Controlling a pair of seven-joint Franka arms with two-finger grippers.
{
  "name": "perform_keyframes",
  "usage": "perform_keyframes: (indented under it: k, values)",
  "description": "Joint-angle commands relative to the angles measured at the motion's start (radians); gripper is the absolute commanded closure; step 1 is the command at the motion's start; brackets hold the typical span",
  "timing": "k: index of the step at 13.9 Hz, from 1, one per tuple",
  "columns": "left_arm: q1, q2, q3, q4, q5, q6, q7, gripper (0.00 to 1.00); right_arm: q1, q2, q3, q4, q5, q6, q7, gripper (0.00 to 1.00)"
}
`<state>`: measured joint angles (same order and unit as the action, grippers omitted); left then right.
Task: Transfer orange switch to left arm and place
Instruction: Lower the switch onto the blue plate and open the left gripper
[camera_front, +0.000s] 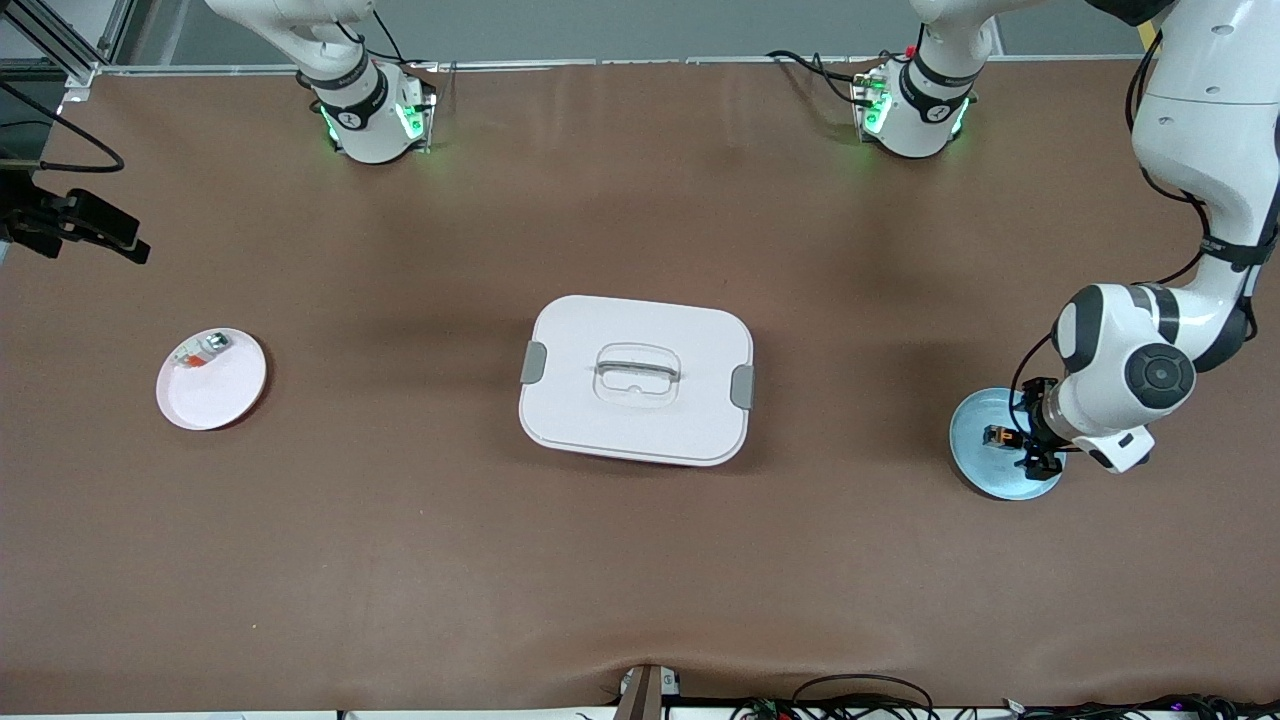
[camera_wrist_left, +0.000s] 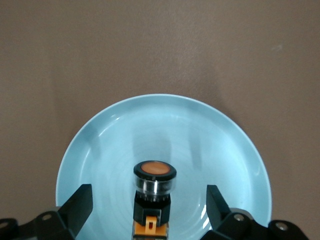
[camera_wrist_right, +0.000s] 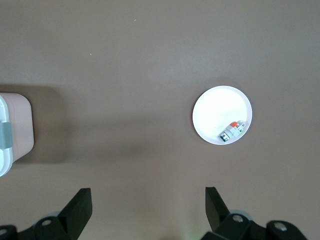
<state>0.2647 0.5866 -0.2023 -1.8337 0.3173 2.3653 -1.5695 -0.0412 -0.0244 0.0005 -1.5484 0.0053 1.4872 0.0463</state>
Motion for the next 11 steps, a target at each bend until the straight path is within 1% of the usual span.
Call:
perform_keyframes:
  k: [1,3,8,11]
  values:
    - [-0.001,-0.031,-0.031,0.046,0.016,-0.102,0.049,0.0,-0.002,-0.035,-0.001,-0.033,-0.002,0.015,0.013,0.0]
    - [-0.002,-0.036,-0.052,0.068,0.014,-0.133,0.197,0.0,-0.005,-0.035,-0.002,-0.033,-0.001,0.011,0.015,0.0]
    - [0.001,-0.044,-0.1,0.08,-0.009,-0.138,0.711,0.0,-0.003,-0.037,-0.002,-0.035,0.008,0.002,0.047,0.0]
    - [-0.001,-0.042,-0.1,0.085,-0.064,-0.127,0.86,0.0,0.0,-0.038,-0.005,-0.029,0.008,0.001,0.05,0.0]
